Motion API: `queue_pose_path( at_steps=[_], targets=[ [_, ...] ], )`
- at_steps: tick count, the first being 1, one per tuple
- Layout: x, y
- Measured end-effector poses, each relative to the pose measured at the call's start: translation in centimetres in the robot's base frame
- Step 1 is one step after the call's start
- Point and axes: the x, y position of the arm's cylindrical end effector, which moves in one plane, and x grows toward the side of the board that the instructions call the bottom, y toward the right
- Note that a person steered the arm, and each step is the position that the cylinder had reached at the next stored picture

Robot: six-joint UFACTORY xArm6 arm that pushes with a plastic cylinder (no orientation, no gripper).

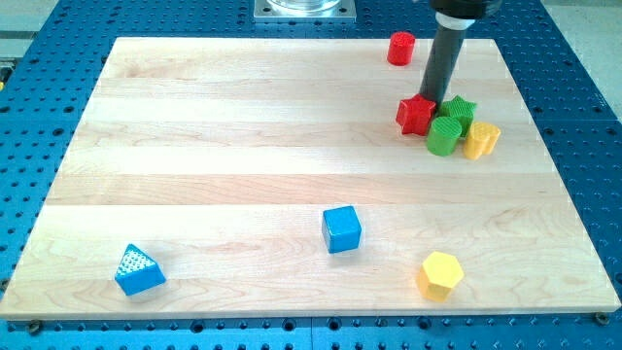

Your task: Push the red star and the green star into the green circle

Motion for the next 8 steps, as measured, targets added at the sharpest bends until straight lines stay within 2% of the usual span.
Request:
queue_pose_path(
  at_steps=[2,3,4,5,6,7,8],
  targets=[
    [0.1,-6.5],
    [2.2,-5.1],
    [2.7,-1.4],
    [2.7,-4.6],
    [-0.7,-6.5],
    [-5.9,-2.2],
    [-11.2,4.5]
  ],
)
